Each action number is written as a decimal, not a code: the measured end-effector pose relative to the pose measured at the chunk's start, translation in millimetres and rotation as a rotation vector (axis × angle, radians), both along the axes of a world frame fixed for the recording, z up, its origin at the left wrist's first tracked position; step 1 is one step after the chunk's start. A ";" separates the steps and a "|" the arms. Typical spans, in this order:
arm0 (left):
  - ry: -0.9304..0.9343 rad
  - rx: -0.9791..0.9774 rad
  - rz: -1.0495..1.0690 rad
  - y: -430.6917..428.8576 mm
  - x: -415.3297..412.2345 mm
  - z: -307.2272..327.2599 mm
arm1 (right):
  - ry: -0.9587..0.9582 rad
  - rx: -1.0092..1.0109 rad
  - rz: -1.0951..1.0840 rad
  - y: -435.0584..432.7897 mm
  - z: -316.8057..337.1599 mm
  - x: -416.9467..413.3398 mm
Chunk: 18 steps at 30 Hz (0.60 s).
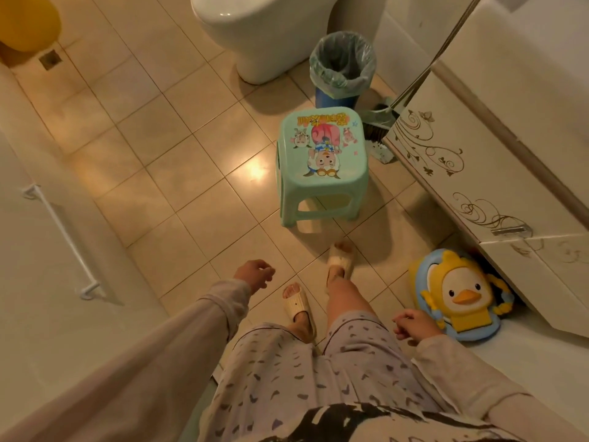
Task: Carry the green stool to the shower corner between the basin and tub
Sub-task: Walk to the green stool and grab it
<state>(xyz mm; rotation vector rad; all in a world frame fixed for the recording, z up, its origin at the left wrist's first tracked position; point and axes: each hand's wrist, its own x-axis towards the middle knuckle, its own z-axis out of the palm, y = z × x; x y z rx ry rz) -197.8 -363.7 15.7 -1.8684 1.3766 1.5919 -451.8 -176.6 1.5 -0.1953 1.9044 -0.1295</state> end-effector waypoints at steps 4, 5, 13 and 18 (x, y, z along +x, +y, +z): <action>-0.073 0.059 0.061 -2.4 -1.2 -7.8 | -0.005 0.012 0.080 -44.8 -2.8 -23.6; -0.093 0.076 0.087 -1.1 -0.8 -9.8 | -0.012 0.012 0.113 -58.3 -3.4 -31.0; -0.157 0.181 0.256 -0.7 -28.4 -18.6 | -0.053 -0.145 0.295 -182.8 6.5 -94.0; -0.136 0.152 0.401 -23.8 -56.6 -21.0 | -0.070 -0.147 0.406 -223.2 6.2 -122.0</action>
